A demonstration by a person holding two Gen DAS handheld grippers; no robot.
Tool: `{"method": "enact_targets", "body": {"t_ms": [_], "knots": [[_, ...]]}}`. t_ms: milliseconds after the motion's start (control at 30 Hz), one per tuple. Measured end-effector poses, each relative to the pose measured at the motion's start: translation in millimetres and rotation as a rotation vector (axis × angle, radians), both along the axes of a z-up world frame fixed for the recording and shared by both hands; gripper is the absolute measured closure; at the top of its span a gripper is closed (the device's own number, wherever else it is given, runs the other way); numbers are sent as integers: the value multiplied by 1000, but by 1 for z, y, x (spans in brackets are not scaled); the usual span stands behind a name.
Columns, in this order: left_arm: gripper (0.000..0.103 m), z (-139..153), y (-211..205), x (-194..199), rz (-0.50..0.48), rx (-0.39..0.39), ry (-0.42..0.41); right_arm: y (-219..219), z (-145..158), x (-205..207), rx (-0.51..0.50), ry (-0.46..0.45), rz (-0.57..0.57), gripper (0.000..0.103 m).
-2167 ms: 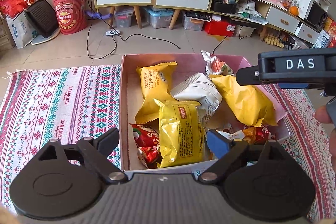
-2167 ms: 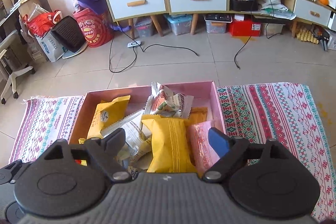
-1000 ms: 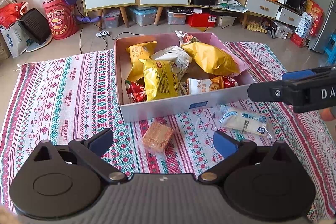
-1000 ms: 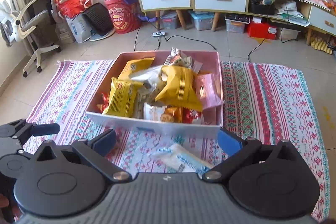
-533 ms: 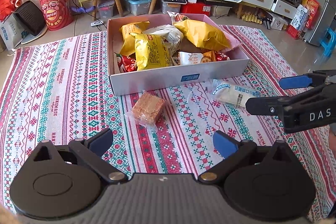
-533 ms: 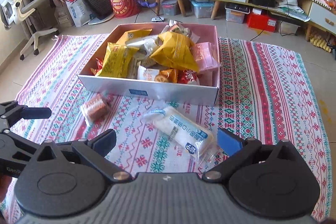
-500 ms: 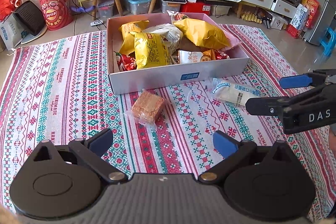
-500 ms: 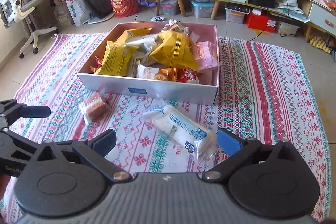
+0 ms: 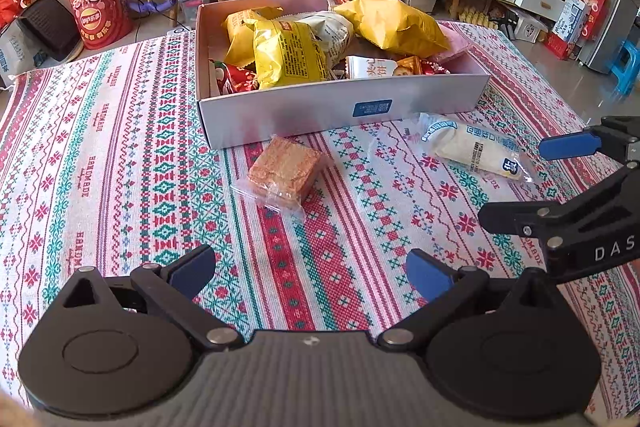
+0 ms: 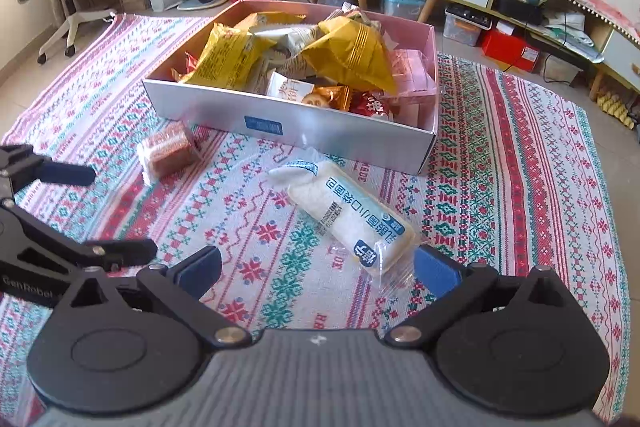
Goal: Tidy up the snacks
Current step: 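Withdraw both tools from the box toward the wafer and milk bread packets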
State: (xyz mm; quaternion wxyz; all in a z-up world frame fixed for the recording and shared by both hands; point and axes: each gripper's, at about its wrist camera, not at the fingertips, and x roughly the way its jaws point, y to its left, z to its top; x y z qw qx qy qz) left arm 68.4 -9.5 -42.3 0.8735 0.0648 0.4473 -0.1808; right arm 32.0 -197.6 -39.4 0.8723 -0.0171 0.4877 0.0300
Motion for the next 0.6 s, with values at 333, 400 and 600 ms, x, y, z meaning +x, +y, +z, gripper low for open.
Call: {"method": "enact_targets", "body": {"t_ms": [333, 400, 600], "knots": [[0, -18, 7, 28, -5, -9, -106, -22, -24, 22, -49, 13, -40, 0], [0, -20, 8, 31, -6, -16, -122, -27, -25, 25, -9, 10, -43, 0], [0, -23, 8, 32, -23, -34, -171, -34, -29, 31, 31, -6, -41, 0]]}}
